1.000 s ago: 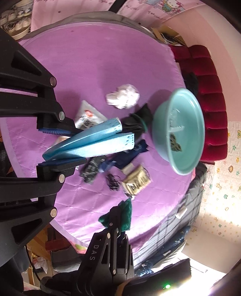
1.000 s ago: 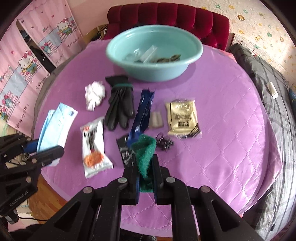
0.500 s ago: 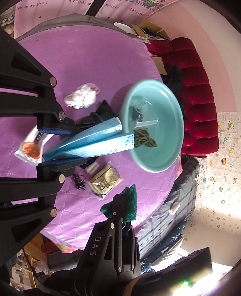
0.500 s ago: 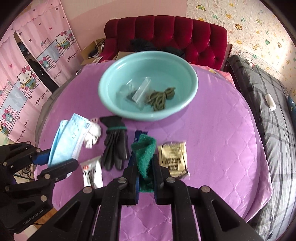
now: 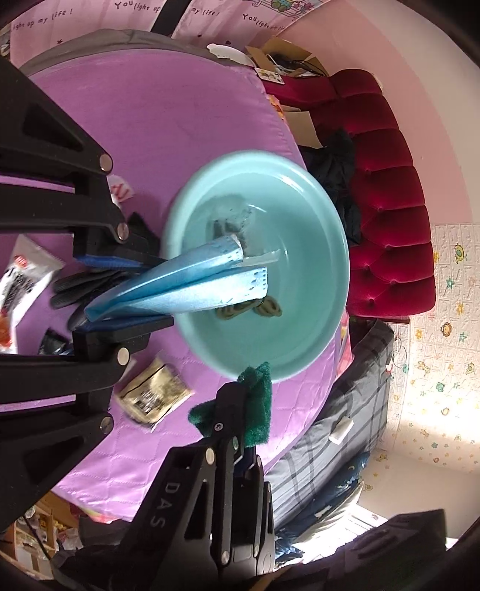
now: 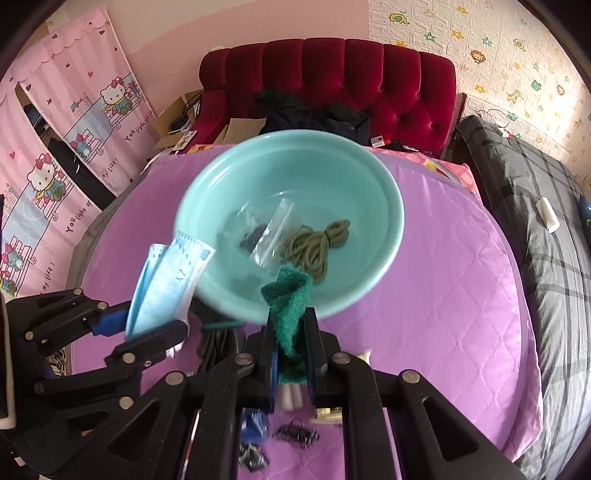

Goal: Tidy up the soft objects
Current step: 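Carry mask and green pad into the teal basin and release both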

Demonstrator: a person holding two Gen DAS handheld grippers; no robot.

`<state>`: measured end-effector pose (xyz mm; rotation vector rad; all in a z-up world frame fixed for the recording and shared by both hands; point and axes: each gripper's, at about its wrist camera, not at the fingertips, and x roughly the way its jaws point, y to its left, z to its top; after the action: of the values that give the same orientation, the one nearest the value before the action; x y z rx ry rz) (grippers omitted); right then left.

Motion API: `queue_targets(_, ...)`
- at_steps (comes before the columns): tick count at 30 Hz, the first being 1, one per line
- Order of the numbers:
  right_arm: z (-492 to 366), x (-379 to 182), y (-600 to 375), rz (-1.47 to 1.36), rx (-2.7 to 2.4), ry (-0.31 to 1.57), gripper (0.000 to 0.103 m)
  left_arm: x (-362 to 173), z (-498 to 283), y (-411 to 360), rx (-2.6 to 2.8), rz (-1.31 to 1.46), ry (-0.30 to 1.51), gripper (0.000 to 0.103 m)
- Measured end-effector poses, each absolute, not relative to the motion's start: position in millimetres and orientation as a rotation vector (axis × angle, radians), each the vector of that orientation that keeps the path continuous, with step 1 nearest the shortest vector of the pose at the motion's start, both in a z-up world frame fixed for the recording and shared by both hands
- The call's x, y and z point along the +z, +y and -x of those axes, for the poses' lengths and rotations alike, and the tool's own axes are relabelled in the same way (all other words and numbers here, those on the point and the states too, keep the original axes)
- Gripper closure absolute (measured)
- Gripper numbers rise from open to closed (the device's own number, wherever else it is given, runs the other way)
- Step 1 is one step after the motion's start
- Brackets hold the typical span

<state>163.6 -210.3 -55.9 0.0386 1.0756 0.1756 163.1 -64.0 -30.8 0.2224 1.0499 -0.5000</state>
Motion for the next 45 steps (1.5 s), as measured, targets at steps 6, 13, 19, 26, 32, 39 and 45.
queue_targets(6,-200,-62,-213,-0.077,0.18,1.079,0.091,-42,-195,-68,-0.483,-0.221,1.06,0.079)
queue_targets(13,-238,-77,-213,-0.129,0.195,1.096,0.09,-60,-231,-73,-0.465,-0.211,1.072,0.079)
queue_targets(19,-261,-94,-215,-0.138,0.171,1.112,0.09,-75,-254,-78,-0.453,-0.197,1.085,0.079)
queue_targets(26,-283,-115,-219,-0.159,0.141,1.133,0.089,-95,-279,-84,-0.428,-0.185,1.104,0.079)
queue_targets(32,-290,-119,-220,-0.179,0.144,1.123,0.089,-106,-286,-89,-0.418,-0.203,1.124,0.079)
queue_targets(39,-292,-113,-217,-0.179,0.159,1.109,0.075,-103,-285,-93,-0.409,-0.213,1.102,0.068)
queue_targets(45,-293,-106,-218,-0.165,0.132,1.089,0.042,-96,-287,-88,-0.372,-0.19,1.077,0.012)
